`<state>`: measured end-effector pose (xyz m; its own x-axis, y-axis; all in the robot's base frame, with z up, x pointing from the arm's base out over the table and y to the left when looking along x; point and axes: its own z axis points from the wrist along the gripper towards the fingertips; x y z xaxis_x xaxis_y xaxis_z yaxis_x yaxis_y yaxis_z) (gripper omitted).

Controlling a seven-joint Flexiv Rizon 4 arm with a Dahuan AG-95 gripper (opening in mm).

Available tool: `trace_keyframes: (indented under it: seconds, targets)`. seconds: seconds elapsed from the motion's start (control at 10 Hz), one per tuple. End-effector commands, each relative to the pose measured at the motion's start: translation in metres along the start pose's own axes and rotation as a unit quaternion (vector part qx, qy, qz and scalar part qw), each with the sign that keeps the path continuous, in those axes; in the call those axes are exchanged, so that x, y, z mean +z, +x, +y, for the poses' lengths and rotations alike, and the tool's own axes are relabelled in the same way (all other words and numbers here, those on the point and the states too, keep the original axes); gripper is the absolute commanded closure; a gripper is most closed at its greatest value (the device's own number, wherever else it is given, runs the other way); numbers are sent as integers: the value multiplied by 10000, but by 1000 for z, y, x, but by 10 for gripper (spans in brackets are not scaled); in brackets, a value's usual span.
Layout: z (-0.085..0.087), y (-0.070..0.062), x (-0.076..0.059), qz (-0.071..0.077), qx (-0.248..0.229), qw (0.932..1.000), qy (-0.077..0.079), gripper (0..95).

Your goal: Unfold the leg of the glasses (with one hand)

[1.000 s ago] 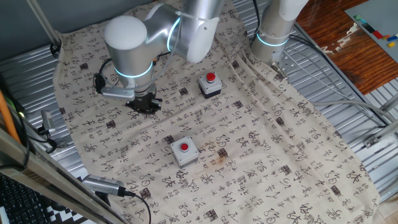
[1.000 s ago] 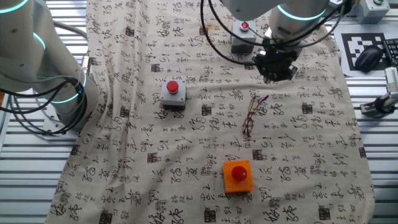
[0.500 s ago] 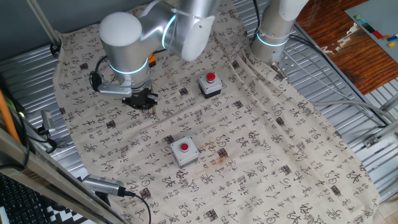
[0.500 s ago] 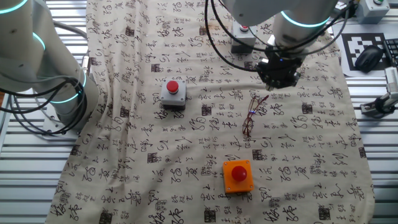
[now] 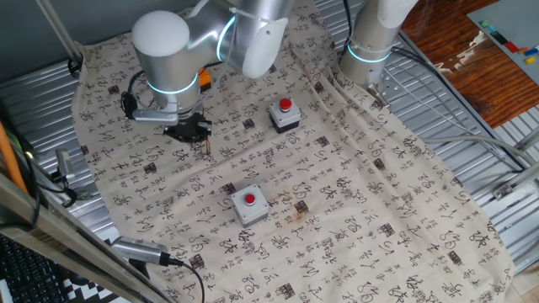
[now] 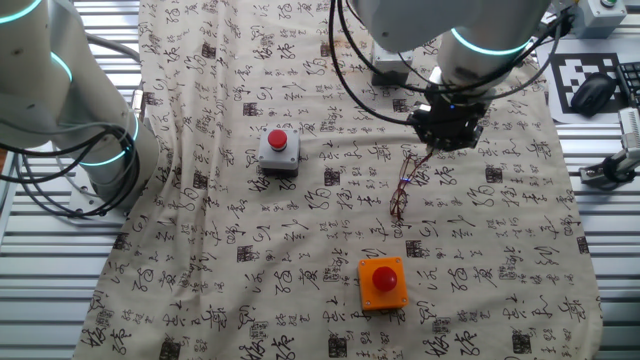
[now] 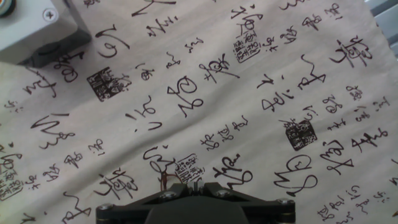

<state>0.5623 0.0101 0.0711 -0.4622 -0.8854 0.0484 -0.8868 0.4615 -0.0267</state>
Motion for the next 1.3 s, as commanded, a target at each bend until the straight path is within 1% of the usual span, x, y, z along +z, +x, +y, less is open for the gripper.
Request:
trace_keyframes:
  seconds: [0.1,0.4,0.5,0.6,1.3]
  targets:
    - [0,0,-1,36,1,10000,-7,950]
    - [0,3,-4,113,-35,9999,-22,950]
    - [0,5,-4,124,-44,9999,-34,950]
    - [1,9,-4,136,-71,9999,-54,950]
    - [4,20,-9,231,-140,9996,-118,950]
